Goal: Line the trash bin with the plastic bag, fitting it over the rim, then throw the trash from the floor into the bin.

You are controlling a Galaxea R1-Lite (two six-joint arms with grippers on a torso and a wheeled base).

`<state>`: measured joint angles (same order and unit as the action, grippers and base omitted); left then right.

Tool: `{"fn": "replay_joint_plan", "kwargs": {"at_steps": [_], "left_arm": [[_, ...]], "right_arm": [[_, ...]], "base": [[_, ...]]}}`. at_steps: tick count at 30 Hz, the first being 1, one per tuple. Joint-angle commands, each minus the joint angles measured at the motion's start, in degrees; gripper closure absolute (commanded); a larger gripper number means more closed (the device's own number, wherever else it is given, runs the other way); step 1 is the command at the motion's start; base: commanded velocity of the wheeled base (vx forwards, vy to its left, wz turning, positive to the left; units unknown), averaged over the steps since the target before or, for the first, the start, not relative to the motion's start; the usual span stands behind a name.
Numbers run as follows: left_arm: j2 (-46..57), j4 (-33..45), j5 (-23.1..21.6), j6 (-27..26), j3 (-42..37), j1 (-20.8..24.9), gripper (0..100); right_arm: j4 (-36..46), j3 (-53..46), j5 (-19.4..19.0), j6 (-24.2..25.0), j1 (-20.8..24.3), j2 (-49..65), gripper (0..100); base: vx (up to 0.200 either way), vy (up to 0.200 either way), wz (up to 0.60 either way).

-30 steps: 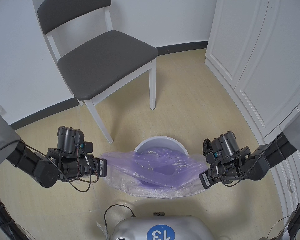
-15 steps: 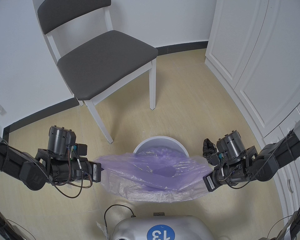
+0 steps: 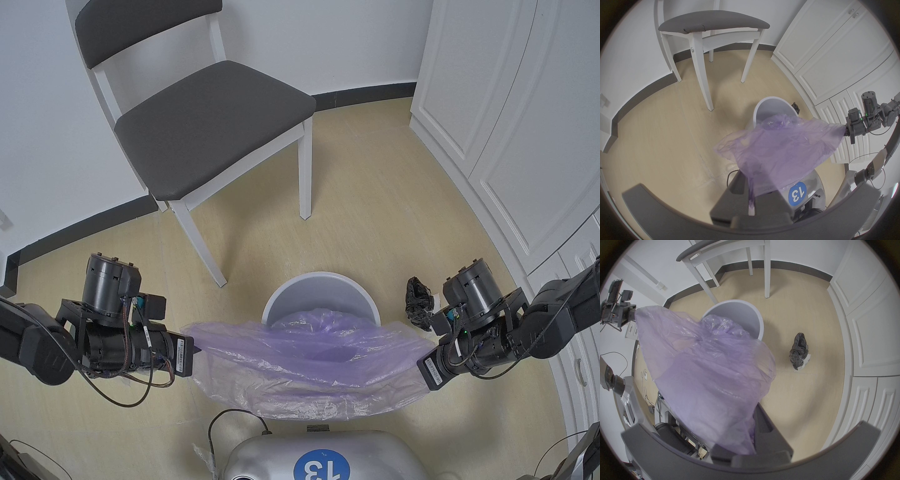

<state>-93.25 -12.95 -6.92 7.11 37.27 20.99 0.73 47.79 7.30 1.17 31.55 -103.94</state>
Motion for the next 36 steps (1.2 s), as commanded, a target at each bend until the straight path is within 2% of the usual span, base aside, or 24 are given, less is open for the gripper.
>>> {"fn": "replay_joint_plan", "kwargs": {"at_steps": [1, 6, 11, 18, 22, 31, 36], "left_arm": [[-3.3, -0.4, 0.1, -0.1, 0.9, -0.3, 100], [-10.0, -4.4, 0.1, 0.6, 3.9, -1.0, 100], [-13.4, -11.3, 0.3, 1.9, 3.9, -1.2, 100], [-12.8, -19.2, -0.2, 1.9, -1.1, -1.5, 100], [-13.0, -22.6, -0.5, 1.9, -2.5, -1.7, 100], [-10.6, -26.4, -6.6, 1.2, -5.8, -0.9, 100], [-10.2, -30.1, -7.6, 1.4, -9.4, -0.3, 100]], "right_arm": [[-0.3, 0.1, 0.0, 0.1, 0.0, -2.2, 100], [-3.3, 2.5, 0.3, 0.5, -0.3, -7.7, 100], [-10.0, 3.0, 4.4, 2.2, -0.6, -12.9, 100], [-18.5, -2.2, 3.9, 2.9, -1.3, -13.3, 100], [-18.7, -2.2, 2.4, 2.1, -1.7, -11.7, 100], [-18.7, -4.0, -2.3, -2.8, -2.1, -6.9, 100], [-18.7, -5.2, -2.3, -4.1, -2.2, -7.4, 100]], "base": [[0.000, 0.000, 0.00], [0.000, 0.000, 0.00], [0.000, 0.000, 0.00], [0.000, 0.000, 0.00], [0.000, 0.000, 0.00], [0.000, 0.000, 0.00], [0.000, 0.000, 0.00]]}}
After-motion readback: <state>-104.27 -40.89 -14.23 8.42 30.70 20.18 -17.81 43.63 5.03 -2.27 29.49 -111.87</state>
